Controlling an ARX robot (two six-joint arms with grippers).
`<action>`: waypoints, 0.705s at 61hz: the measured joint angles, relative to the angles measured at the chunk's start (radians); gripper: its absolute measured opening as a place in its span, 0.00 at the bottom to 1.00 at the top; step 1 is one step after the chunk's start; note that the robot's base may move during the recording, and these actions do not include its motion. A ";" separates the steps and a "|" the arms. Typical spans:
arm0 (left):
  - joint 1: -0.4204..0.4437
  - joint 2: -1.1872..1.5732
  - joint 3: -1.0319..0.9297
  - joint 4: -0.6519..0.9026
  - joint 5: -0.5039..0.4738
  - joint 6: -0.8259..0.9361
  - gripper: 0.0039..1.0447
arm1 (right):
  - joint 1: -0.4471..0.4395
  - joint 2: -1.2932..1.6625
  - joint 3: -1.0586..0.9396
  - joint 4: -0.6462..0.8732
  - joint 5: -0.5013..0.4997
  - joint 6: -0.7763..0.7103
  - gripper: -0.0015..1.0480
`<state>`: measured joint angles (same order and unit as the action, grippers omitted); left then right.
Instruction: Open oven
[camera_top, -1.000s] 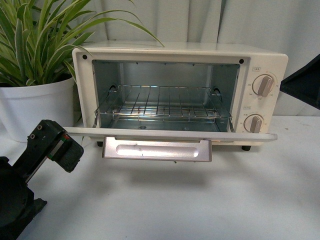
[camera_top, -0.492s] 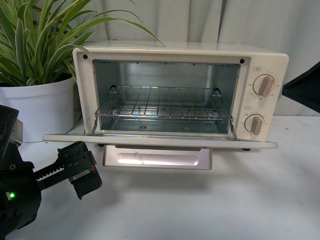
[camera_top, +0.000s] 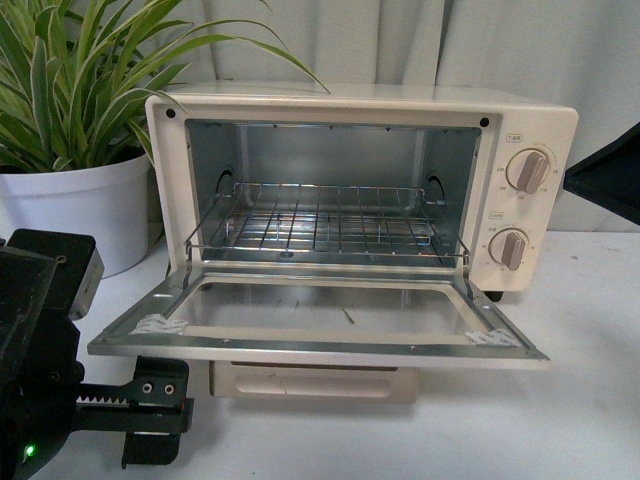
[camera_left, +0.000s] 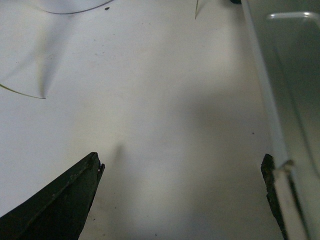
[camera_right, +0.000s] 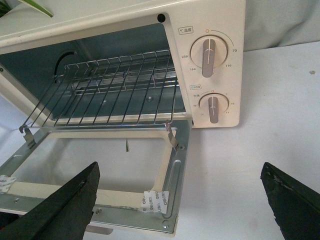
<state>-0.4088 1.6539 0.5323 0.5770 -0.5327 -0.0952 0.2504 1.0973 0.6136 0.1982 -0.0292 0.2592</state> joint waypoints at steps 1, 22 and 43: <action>0.000 0.000 0.000 0.000 0.001 0.003 0.94 | 0.000 0.000 -0.001 0.000 0.000 0.000 0.91; -0.011 -0.020 -0.021 0.002 0.031 0.143 0.94 | 0.008 0.000 -0.014 0.001 -0.016 -0.005 0.91; -0.032 -0.231 -0.159 -0.010 0.117 0.265 0.94 | 0.037 -0.058 -0.070 -0.010 -0.071 -0.053 0.91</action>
<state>-0.4404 1.4227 0.3729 0.5667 -0.4152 0.1699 0.2878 1.0393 0.5438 0.1879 -0.1001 0.2066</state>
